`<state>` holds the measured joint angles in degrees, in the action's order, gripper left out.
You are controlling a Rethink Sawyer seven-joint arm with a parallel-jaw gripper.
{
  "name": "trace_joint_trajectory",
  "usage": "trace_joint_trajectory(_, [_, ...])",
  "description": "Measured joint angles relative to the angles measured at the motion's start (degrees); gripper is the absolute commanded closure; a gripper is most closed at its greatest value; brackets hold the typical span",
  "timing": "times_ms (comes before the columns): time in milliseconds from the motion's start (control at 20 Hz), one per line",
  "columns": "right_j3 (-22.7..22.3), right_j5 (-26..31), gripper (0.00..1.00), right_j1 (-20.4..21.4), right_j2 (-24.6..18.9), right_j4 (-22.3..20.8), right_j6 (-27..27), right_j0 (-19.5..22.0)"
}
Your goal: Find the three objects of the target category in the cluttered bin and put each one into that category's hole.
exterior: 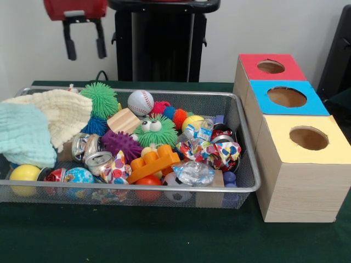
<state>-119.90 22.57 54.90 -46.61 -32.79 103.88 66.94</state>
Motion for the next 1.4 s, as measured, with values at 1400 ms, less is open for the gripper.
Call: trace_joint_trajectory(1400, [7.5, -11.1, 0.0, -17.2, 24.7, -0.4, 0.0, -27.6])
